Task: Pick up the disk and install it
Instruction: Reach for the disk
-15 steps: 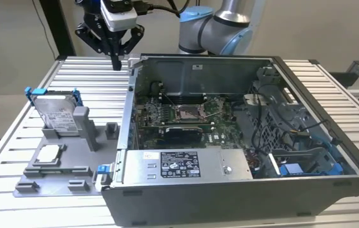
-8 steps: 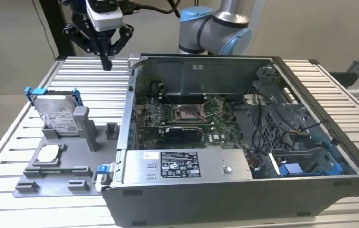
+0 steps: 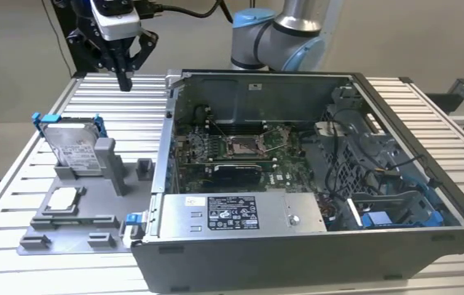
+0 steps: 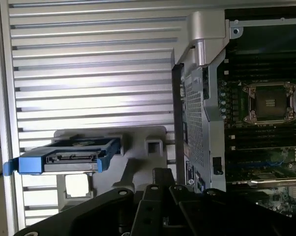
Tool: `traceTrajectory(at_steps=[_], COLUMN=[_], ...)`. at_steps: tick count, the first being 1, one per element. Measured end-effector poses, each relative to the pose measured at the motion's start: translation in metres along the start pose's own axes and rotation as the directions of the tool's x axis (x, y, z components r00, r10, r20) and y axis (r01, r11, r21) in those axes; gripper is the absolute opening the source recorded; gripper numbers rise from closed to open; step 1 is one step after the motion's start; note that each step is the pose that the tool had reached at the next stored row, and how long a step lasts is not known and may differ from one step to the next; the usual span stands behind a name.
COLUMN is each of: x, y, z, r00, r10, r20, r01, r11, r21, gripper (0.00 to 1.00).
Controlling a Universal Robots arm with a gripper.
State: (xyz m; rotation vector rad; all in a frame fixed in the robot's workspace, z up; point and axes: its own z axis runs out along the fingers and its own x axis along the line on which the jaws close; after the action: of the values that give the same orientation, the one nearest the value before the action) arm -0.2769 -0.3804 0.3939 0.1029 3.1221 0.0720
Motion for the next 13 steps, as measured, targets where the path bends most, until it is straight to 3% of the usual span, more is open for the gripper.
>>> traceTrajectory(at_steps=[13], x=[0.0389], y=[-0.0025], z=[-0.0007], r00=[1.0], r10=[0.0], r20=[0.0], r01=[0.0], r11=[1.0], r21=[0.0], gripper=[0.0])
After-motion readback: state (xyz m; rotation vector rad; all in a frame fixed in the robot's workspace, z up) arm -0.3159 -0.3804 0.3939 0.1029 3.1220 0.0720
